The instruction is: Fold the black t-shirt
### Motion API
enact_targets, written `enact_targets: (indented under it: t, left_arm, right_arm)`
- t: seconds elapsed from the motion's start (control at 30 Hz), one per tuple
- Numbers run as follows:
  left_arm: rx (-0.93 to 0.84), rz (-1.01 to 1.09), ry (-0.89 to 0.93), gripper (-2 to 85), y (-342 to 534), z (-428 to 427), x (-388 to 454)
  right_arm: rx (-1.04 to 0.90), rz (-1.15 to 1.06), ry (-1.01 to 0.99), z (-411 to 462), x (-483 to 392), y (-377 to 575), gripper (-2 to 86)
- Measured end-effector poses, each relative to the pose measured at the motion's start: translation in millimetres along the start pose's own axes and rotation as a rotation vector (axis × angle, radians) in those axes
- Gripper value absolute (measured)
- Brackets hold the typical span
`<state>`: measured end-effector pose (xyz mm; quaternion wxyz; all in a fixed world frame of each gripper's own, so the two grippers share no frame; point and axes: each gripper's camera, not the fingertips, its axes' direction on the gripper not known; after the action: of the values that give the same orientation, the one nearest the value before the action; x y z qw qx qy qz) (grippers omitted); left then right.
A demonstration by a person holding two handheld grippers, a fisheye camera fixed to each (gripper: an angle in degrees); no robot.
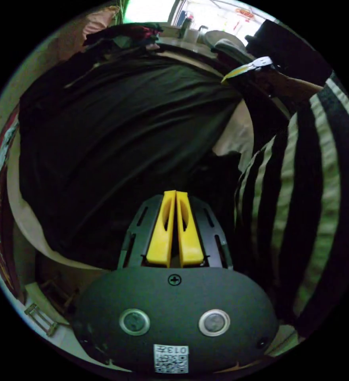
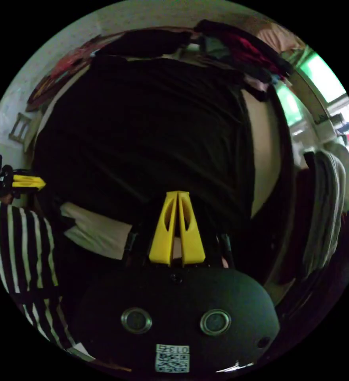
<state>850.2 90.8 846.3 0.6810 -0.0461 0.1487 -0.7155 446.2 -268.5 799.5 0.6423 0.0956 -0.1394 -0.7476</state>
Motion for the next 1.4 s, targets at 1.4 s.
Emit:
enact_targets:
  t: [1.4]
  left_arm:
    - [0.044, -0.387, 0.059, -0.3, -116, -106, -61]
  right_arm:
    - [0.187, 0.14, 0.055, 121, 282, 69, 0.1]
